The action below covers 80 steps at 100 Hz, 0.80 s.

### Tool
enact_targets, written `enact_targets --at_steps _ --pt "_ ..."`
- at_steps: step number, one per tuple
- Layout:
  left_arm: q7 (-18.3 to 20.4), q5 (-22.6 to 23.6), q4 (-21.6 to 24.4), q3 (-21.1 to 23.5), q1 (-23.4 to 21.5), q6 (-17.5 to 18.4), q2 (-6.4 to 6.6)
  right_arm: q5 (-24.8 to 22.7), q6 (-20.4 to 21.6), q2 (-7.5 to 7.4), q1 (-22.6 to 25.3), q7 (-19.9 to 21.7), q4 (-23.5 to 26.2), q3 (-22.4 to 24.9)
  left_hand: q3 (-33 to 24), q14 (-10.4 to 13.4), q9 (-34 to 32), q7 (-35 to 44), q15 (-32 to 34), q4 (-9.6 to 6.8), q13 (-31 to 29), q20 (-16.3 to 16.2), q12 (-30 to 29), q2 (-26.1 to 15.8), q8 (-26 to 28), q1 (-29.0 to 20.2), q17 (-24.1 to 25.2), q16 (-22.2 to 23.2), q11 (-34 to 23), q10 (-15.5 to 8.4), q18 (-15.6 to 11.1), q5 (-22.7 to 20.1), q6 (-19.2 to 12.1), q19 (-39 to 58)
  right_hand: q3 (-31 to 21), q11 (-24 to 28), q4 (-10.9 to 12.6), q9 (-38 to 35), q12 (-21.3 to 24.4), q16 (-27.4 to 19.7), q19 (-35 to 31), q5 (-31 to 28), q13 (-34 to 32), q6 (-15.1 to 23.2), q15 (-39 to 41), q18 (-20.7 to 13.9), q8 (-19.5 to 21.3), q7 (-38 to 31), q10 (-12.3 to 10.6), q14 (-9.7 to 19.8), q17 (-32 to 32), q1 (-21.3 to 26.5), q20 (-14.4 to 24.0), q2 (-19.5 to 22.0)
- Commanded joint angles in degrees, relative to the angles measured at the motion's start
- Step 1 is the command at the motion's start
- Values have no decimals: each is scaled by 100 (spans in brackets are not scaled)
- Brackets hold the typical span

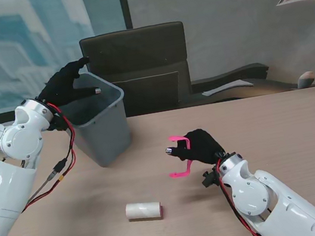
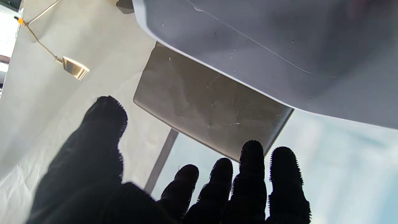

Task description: Replace a lint-roller refill

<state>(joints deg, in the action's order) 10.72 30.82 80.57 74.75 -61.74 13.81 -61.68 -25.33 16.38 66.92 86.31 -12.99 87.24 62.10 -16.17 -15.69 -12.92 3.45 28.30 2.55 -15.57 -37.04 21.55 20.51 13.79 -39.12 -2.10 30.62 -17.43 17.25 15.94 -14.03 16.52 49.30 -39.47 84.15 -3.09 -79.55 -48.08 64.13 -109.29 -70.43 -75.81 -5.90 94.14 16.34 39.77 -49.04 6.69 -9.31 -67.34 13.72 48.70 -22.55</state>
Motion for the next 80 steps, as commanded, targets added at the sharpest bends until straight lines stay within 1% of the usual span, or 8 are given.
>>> enact_targets --at_steps 1,15,22,34,48,57,67,80 --pt "81 -161 391 185 -327 8 6 -18 -5 -2 19 71 29 -4 -141 21 185 -75 -112 4 212 -102 -104 98 1 195 72 -90 -6 68 -154 24 -127 -175 174 443 -172 -369 -12 29 -1069 -171 15 -579 906 -1715 52 58 125 2072 -261 95 -260 193" --pt "53 -178 1364 688 -1219 495 44 -51 -20 -3 24 55 24 13 -592 7 -1159 394 261 46 -683 -294 136 325 316 262 -420 108 -522 -132 35 -946 -321 86 190 441 -168 -369 -13 24 -1069 -170 15 -581 907 -1711 55 61 125 2081 -260 119 -271 214" --pt "87 -200 1839 915 -1714 730 70 -76 -33 -5 38 41 29 32 -820 -25 -1569 811 370 101 -935 -306 170 430 565 301 -542 165 -602 -176 88 -1520 -582 230 196 437 -165 -368 -12 21 -1069 -170 15 -581 907 -1709 56 62 126 2080 -258 139 -277 210" --pt "105 -148 2492 1206 -2566 1037 94 -143 -44 -17 87 29 61 101 -1177 -21 -2099 1389 448 107 -1227 -280 233 579 872 223 -693 189 -711 -265 156 -2093 -799 365 210 434 -159 -369 -13 15 -1069 -170 15 -581 906 -1702 60 63 127 2075 -257 173 -292 205" --pt "-395 236 2925 1323 -3478 1431 31 -232 -74 -32 122 20 76 185 -1477 -5 -2498 2015 520 83 -1407 -244 314 694 1098 63 -745 214 -842 -349 196 -2360 -862 444 212 428 -152 -369 -12 9 -1069 -162 15 -583 905 -1696 61 70 128 2081 -254 203 -305 200" --pt "-759 723 3000 1249 -3921 1630 -3 -271 -86 -43 122 36 64 215 -1508 24 -2601 2173 530 76 -1468 -236 329 728 1137 30 -774 213 -870 -395 206 -2433 -916 461 216 423 -150 -368 -11 5 -1069 -155 15 -584 904 -1691 62 74 129 2076 -252 209 -315 210" --pt "-1156 1135 2871 905 -4197 1430 -38 -286 -75 -51 142 54 72 241 -1528 36 -2545 2119 529 68 -1500 -219 321 747 1071 66 -796 211 -836 -393 195 -2224 -906 461 228 406 -149 -367 -6 -5 -1069 -146 14 -588 897 -1676 63 82 133 2070 -245 218 -340 222" --pt "-1360 1647 2479 439 -4239 834 -14 -315 -22 -64 182 71 89 278 -1568 4 -2476 2016 561 70 -1447 -222 333 785 963 82 -768 240 -845 -334 217 -2170 -829 484 238 385 -146 -369 -1 -31 -1069 -139 11 -586 880 -1651 65 90 137 2087 -234 233 -396 228"
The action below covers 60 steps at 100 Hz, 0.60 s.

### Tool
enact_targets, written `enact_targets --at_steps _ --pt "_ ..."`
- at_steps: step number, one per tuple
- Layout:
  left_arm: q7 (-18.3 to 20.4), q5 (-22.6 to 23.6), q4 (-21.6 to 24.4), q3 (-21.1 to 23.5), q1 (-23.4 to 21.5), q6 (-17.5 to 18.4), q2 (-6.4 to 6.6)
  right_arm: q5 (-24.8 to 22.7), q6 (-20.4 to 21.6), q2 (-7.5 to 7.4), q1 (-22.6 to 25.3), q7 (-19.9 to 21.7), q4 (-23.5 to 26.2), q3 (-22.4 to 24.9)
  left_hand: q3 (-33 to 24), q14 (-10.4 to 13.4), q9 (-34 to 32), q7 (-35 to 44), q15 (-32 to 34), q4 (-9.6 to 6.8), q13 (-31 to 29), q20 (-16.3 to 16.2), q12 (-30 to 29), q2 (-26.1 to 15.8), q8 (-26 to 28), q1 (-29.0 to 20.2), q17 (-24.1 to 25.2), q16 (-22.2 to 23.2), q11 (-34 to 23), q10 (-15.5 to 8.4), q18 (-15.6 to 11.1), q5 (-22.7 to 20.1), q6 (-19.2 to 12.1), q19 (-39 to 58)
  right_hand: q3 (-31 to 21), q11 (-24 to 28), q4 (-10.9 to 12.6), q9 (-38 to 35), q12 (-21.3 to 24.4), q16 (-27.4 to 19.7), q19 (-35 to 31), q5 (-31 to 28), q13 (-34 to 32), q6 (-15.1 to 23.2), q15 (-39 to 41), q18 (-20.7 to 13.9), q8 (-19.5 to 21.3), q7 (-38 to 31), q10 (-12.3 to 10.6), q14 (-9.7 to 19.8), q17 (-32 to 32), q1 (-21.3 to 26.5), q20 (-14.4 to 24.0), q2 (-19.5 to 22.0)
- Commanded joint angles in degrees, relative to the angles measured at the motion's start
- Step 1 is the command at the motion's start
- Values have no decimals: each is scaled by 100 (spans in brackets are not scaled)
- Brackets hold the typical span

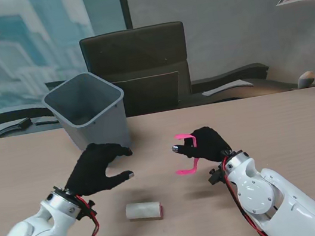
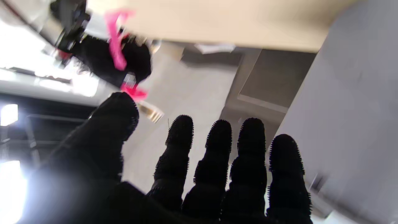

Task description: Replace a lint-roller refill

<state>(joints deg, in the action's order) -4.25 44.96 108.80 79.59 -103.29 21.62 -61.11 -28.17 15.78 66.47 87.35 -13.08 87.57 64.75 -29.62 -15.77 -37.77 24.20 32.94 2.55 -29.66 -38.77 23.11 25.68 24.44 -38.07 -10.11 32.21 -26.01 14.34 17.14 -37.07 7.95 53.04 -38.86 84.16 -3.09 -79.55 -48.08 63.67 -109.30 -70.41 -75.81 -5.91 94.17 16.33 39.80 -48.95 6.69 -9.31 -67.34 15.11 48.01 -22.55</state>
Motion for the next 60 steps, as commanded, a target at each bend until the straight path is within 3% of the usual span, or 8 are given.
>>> enact_targets --at_steps 1,16,27,40,60 --pt "119 267 -381 -80 -74 13 -70 -31 38 -18 79 80 57 15 -227 5 24 -66 95 70 -28 -48 176 275 -109 -23 42 81 16 -41 97 136 38 107 176 383 -146 -368 -1 13 -1068 -141 11 -586 877 -1649 63 81 136 2087 -233 97 -331 228" --pt "174 568 -747 -428 51 -389 -14 -46 42 -18 92 65 67 26 -274 -39 341 -227 -32 86 256 -18 123 335 -227 19 188 40 139 88 95 271 142 30 185 373 -144 -369 0 -4 -1068 -139 12 -586 877 -1636 66 86 137 2089 -231 103 -372 231" --pt "127 976 -897 -497 84 -403 39 -70 58 -22 100 61 82 34 -302 -36 631 -390 -241 115 529 37 39 385 -320 94 316 -53 289 142 75 384 194 -131 191 372 -144 -369 -1 -12 -1068 -139 12 -586 879 -1631 69 87 137 2093 -230 101 -390 233" --pt "317 955 -893 -514 13 -395 69 -103 88 -26 107 53 89 35 -290 -32 941 -597 -464 149 832 92 -46 412 -405 155 467 -153 448 204 38 519 294 -351 190 372 -142 -369 -3 -19 -1068 -136 13 -582 882 -1629 71 90 137 2098 -230 106 -401 233" --pt "306 1090 -991 -659 -44 -367 99 -119 109 -28 106 52 82 23 -193 -45 1327 -938 -650 199 1133 97 -127 415 -522 302 598 -232 603 267 12 750 437 -593 194 370 -142 -369 -4 -25 -1068 -133 13 -575 884 -1628 74 94 137 2099 -230 105 -407 233"
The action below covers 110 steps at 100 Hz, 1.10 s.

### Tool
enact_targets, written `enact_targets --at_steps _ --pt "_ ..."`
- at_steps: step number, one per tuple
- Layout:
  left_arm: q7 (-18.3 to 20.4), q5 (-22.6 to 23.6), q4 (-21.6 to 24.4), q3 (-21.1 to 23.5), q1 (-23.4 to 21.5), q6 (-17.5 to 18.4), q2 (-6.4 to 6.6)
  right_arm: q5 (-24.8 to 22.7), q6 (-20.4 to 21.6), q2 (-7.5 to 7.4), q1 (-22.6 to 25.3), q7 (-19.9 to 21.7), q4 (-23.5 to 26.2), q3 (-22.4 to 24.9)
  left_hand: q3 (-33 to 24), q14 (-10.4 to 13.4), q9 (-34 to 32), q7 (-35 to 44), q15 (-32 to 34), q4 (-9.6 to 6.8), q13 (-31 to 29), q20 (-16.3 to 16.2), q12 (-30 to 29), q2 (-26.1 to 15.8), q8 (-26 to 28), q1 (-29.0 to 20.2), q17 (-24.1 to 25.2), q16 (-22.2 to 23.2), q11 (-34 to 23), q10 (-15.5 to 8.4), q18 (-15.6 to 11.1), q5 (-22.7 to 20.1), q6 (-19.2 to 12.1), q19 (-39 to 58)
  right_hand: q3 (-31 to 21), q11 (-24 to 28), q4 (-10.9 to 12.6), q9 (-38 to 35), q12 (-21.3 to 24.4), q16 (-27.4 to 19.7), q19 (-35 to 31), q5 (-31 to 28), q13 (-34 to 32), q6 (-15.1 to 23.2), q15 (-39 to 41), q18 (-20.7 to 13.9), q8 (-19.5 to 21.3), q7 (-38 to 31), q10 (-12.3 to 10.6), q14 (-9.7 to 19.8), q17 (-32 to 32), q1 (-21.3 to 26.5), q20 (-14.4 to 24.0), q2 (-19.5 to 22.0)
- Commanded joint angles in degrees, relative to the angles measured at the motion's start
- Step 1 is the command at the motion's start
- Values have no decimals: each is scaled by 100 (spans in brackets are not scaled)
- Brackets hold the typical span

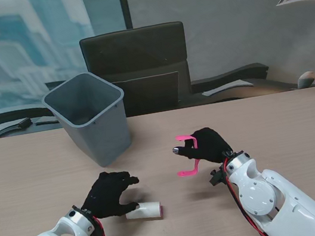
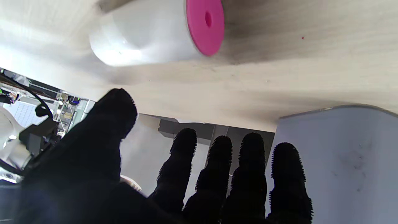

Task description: Replace a lint-roller refill

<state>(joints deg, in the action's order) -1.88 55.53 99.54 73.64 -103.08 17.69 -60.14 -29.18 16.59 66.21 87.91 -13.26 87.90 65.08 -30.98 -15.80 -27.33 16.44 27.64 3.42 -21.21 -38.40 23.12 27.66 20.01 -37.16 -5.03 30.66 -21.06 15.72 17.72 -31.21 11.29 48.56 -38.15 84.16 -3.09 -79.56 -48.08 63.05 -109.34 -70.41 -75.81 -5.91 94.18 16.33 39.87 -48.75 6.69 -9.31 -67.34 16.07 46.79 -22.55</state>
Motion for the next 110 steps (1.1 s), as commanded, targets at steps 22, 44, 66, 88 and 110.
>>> enact_targets --at_steps 22,44,66,88,110 --pt "13 176 -158 -229 -88 32 28 -25 59 -4 56 68 49 -14 -56 -42 314 -231 -128 133 308 23 -135 228 -78 261 93 -83 98 138 -30 106 123 -201 123 367 -142 -370 -5 31 -1063 -134 14 -575 886 -1624 71 77 137 2097 -229 6 -295 244" --pt "-189 407 -376 -476 41 -112 47 -32 84 -4 53 61 43 -31 -96 -71 306 -181 -71 130 317 -48 -115 240 -18 241 87 -58 35 173 -14 53 170 -172 127 366 -142 -370 -6 26 -1063 -134 14 -575 885 -1623 74 78 137 2104 -229 12 -299 244" --pt "-292 618 -563 -675 155 -262 77 -30 118 -2 51 51 32 -43 -131 -98 303 -71 -27 113 344 -92 -106 218 56 210 108 -46 -7 197 -5 5 164 -139 135 363 -141 -369 -6 23 -1063 -130 14 -570 885 -1622 76 82 137 2108 -229 15 -301 255" --pt "-372 740 -768 -846 322 -312 102 -43 125 -3 61 43 45 -40 -58 -113 236 709 30 30 351 -112 -99 155 478 142 120 -51 -72 206 14 -215 55 -93 144 363 -140 -370 -6 21 -1063 -130 14 -570 884 -1622 79 84 137 2108 -229 17 -301 253" --pt "-273 630 -909 -1032 499 -270 111 -56 118 -7 70 52 67 -34 202 -135 169 1255 31 -30 362 -119 -112 -92 671 211 141 -56 -70 204 14 -416 13 -82 148 362 -140 -370 -7 22 -1063 -131 15 -570 889 -1622 81 85 137 2105 -229 13 -301 259"
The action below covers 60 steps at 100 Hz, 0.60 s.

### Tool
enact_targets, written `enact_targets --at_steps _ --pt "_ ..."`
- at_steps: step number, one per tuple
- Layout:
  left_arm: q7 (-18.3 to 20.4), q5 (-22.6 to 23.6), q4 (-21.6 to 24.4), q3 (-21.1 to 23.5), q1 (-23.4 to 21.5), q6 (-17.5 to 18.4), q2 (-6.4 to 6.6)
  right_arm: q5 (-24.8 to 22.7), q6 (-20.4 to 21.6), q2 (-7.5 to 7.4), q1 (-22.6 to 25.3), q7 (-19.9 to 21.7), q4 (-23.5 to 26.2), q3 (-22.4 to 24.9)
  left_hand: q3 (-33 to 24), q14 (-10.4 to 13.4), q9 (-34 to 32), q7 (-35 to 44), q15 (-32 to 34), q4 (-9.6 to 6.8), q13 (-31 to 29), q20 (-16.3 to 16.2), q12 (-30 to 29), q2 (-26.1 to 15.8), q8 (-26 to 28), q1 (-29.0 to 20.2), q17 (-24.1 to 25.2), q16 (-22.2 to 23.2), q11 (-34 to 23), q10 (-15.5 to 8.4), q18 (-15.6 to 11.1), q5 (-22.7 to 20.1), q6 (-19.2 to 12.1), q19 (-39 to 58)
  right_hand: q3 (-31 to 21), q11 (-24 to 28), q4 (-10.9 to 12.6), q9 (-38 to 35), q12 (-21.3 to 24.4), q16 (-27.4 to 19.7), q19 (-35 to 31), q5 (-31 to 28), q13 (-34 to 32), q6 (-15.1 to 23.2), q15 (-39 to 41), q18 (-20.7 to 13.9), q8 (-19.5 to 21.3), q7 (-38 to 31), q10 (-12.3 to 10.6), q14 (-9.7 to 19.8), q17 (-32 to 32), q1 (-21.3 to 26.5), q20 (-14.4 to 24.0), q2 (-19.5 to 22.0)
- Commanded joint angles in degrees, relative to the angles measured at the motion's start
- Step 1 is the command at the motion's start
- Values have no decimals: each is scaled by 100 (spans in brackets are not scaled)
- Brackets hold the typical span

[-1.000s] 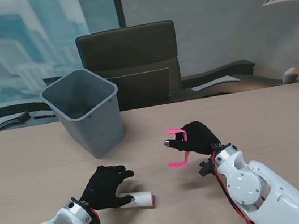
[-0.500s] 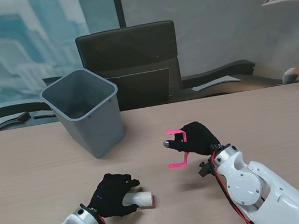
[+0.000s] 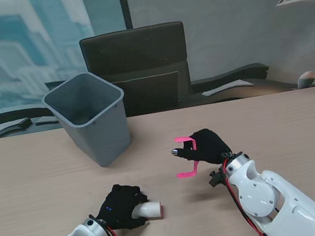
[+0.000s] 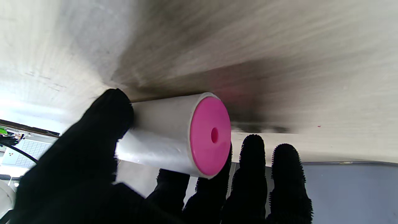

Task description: Replace a lint-roller refill

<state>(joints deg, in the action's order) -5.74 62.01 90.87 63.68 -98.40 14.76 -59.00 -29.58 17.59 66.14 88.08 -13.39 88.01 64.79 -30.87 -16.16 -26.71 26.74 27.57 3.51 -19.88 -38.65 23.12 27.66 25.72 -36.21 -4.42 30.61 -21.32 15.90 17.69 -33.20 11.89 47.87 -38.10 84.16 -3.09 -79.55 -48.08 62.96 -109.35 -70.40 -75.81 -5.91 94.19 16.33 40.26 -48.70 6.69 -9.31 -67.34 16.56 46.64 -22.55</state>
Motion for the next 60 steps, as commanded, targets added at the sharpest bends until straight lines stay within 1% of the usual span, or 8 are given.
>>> enact_targets --at_steps 1,9,12,20,28,40,52,60 --pt "118 -26 -47 -47 39 26 -3 -16 18 0 52 66 56 -6 203 -99 100 243 39 -42 229 -96 -112 -120 106 123 80 -50 -45 179 14 -234 -53 -10 143 362 -139 -370 -7 31 -1062 -131 14 -570 888 -1622 42 81 137 2105 -229 -35 -286 260" --pt "155 -91 -88 -120 102 49 -4 -5 13 -2 49 85 61 -13 611 -108 25 553 52 -135 225 -119 -109 -372 178 -21 90 -41 -60 172 20 -402 -80 7 144 362 -139 -370 -7 33 -1062 -131 15 -570 890 -1622 42 81 137 2107 -229 -37 -286 260" --pt "161 -106 -105 -145 124 61 -3 1 10 -2 47 92 63 -17 997 -114 -18 689 52 -205 223 -130 -105 -593 194 -177 91 -44 -73 164 26 -486 -100 15 145 362 -139 -370 -7 34 -1062 -131 15 -570 891 -1622 43 81 137 2107 -229 -36 -286 259" --pt "160 -141 -145 -209 180 81 -4 27 9 -4 36 119 57 -38 1120 -106 -199 1215 92 -264 178 -146 -81 -758 376 -506 71 -32 -145 93 25 -753 -259 63 143 362 -138 -370 -7 38 -1062 -131 15 -570 894 -1622 43 81 137 2107 -229 -24 -286 229" --pt "125 -178 -180 -258 223 87 -13 55 22 -6 18 152 42 -64 1590 -88 -478 2256 211 -274 57 -124 -43 -673 -99 -1409 3 -12 -302 -28 23 -943 -639 209 131 362 -135 -370 -7 44 -1062 -135 16 -567 897 -1622 45 79 137 2113 -229 -8 -286 200" --pt "45 -303 -98 -223 190 53 -51 90 27 -5 -2 178 29 -91 1624 -55 -883 3285 474 -290 -243 -100 21 -722 -461 -1855 -153 51 -572 -171 10 -1141 -787 486 115 362 -132 -370 -7 51 -1062 -135 16 -562 897 -1622 47 78 137 2121 -229 -4 -287 177" --pt "14 -525 102 -68 78 63 -107 123 72 -6 -12 202 17 -96 1582 -30 -1034 3439 591 -290 -390 -97 52 -797 -442 -1933 -246 77 -689 -228 -11 -1114 -742 613 118 364 -135 -369 -9 64 -1062 -142 16 -550 903 -1638 48 76 114 2141 -234 -39 -288 186" --pt "-34 -755 298 102 -36 90 -162 211 352 -11 -60 262 -54 -91 1558 -12 -1062 3539 650 -304 -427 -76 69 -836 -410 -1977 -264 86 -749 -258 -35 -1054 -688 686 125 396 -129 -368 -29 104 -1062 -168 16 -524 907 -1719 48 66 76 2209 -250 -175 -232 80"
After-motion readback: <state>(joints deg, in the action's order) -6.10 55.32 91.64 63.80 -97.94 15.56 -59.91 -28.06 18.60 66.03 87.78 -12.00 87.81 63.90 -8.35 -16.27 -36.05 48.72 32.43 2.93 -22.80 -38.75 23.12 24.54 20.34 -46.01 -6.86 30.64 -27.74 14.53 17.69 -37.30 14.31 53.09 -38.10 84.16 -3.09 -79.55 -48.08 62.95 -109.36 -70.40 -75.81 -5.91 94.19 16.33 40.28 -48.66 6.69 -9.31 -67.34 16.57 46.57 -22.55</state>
